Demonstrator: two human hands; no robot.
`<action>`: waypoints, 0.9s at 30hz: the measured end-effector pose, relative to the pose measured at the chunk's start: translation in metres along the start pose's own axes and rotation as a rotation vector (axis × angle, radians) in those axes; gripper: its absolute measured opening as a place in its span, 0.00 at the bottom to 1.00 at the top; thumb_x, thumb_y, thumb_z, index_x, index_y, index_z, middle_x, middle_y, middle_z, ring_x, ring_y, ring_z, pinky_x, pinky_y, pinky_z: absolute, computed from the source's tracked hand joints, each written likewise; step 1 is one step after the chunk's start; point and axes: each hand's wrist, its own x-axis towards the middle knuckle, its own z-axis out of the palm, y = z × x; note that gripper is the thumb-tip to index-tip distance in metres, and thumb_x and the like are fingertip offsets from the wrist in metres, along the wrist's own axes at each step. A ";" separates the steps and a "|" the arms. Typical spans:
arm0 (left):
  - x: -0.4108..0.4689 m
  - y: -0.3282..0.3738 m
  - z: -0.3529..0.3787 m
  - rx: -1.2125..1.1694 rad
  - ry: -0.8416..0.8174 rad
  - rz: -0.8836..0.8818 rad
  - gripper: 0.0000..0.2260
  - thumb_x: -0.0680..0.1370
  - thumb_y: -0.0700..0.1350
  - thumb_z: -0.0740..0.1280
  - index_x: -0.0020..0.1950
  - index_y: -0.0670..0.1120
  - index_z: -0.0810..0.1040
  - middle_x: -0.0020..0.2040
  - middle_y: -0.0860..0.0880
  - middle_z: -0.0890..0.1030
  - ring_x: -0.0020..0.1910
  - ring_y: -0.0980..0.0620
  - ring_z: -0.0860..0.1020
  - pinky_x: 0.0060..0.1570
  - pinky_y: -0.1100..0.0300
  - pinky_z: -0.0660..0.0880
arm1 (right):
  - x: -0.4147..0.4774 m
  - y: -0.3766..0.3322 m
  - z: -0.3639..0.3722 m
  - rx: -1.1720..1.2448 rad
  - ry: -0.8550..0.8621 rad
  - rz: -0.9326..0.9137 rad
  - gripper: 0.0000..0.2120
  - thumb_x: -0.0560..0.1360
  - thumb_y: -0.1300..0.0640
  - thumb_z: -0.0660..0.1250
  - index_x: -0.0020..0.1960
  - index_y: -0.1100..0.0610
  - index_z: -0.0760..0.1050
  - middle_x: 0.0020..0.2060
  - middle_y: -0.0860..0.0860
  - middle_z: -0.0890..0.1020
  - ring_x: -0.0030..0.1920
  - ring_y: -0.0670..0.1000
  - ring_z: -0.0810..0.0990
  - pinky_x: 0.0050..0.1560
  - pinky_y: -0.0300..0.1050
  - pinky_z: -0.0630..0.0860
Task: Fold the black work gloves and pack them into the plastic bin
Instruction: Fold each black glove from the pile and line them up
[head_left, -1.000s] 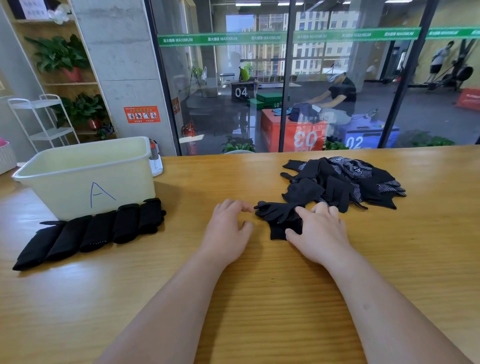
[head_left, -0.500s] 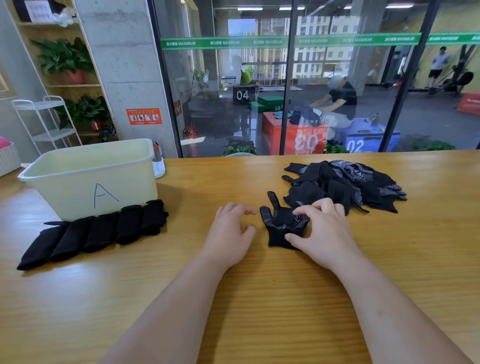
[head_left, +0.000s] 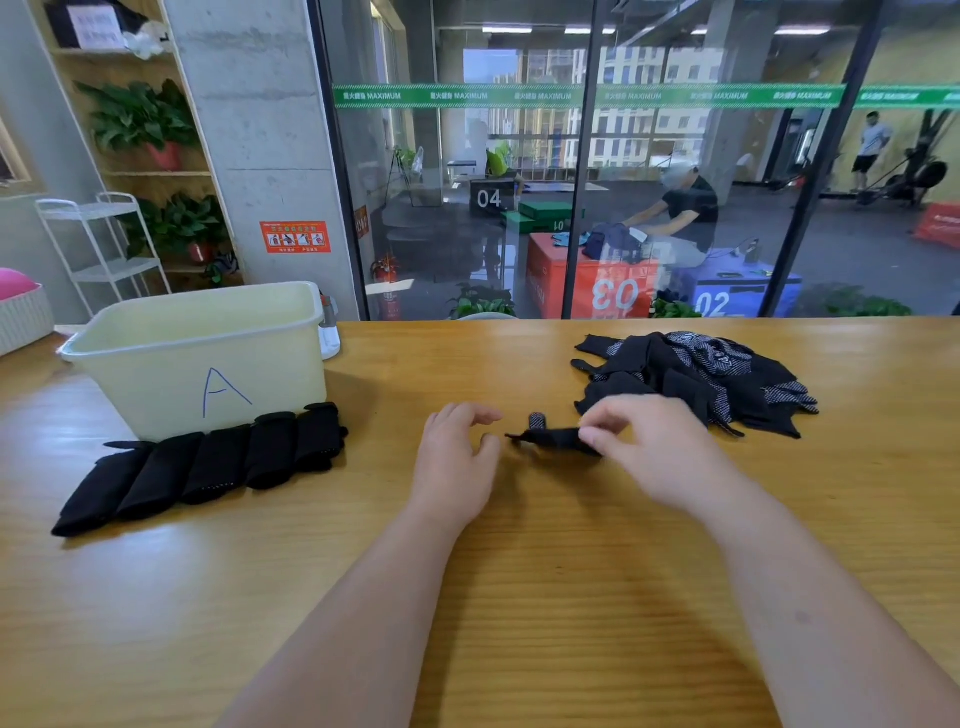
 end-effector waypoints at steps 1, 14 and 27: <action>0.000 0.000 -0.001 -0.019 0.022 -0.008 0.13 0.83 0.42 0.66 0.64 0.55 0.81 0.59 0.64 0.76 0.64 0.59 0.72 0.66 0.61 0.70 | 0.004 -0.005 -0.011 0.047 0.006 0.003 0.03 0.81 0.46 0.71 0.50 0.40 0.84 0.45 0.36 0.84 0.50 0.39 0.81 0.56 0.48 0.79; 0.003 -0.004 -0.006 -0.228 0.128 -0.146 0.11 0.85 0.44 0.64 0.59 0.60 0.80 0.58 0.61 0.79 0.64 0.58 0.75 0.66 0.56 0.73 | 0.052 -0.059 -0.089 0.025 0.298 -0.087 0.06 0.84 0.50 0.69 0.55 0.47 0.84 0.49 0.42 0.84 0.51 0.45 0.81 0.56 0.47 0.77; 0.002 -0.004 0.001 0.005 0.015 0.026 0.11 0.81 0.41 0.67 0.60 0.54 0.81 0.59 0.59 0.78 0.63 0.57 0.72 0.63 0.63 0.66 | -0.038 -0.006 0.036 -0.179 -0.141 -0.142 0.08 0.82 0.39 0.64 0.54 0.40 0.79 0.55 0.36 0.73 0.57 0.40 0.72 0.54 0.45 0.77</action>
